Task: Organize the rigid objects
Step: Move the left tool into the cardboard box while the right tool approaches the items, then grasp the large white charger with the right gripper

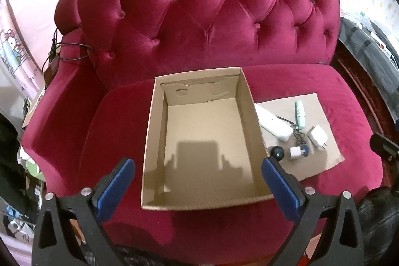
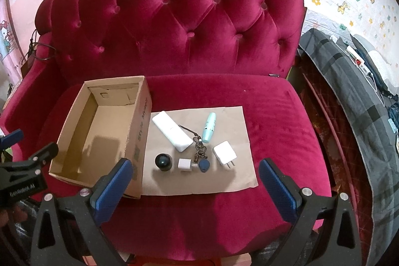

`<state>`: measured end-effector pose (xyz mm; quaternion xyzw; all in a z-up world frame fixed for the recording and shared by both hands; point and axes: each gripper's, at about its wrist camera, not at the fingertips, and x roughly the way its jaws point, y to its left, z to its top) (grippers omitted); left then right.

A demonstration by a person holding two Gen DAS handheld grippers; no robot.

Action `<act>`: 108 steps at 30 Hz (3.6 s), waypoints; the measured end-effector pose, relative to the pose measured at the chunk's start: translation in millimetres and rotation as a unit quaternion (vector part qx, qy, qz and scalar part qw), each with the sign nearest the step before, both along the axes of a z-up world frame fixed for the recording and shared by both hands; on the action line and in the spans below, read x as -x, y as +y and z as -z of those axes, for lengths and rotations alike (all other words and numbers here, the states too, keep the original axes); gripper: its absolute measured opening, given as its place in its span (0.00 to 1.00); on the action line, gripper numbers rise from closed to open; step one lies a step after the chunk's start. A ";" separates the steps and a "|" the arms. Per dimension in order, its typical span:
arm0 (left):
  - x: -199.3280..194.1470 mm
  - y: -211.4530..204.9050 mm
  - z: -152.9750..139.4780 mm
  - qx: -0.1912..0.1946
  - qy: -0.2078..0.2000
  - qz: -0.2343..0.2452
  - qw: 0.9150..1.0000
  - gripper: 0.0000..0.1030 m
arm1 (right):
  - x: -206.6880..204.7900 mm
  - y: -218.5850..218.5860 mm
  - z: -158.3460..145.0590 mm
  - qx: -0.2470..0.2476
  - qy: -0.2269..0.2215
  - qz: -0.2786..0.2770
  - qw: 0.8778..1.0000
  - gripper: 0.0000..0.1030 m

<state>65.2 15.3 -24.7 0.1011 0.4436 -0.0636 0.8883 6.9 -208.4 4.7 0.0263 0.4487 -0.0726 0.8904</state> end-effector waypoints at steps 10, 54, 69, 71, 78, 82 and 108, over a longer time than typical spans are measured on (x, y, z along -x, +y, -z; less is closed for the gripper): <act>-54.0 28.7 29.0 -0.008 0.019 -0.010 1.000 1.00 | -26.3 -2.9 26.7 0.004 0.018 0.002 1.000 1.00; -153.2 87.3 145.1 0.032 0.119 -0.025 0.992 0.15 | -67.4 -2.2 104.9 0.028 0.081 0.018 0.996 1.00; -151.9 86.9 143.3 0.034 0.114 -0.027 0.993 0.15 | -80.0 -30.0 128.3 0.040 0.094 0.014 0.995 1.00; -152.2 86.5 143.8 0.033 0.114 -0.026 0.993 0.15 | -84.7 -36.1 132.3 0.033 0.096 0.014 0.995 1.00; -152.1 88.3 143.5 0.038 0.115 -0.024 0.992 0.15 | -100.8 -51.0 148.5 0.053 0.109 -0.005 0.993 1.00; -153.6 89.7 144.3 0.037 0.116 -0.024 0.992 0.15 | -111.2 -63.2 162.6 0.032 0.125 -0.012 0.992 1.00; -152.9 90.7 143.7 0.045 0.117 -0.033 0.992 0.15 | -142.8 -112.9 229.0 -0.033 0.172 -0.024 0.984 0.68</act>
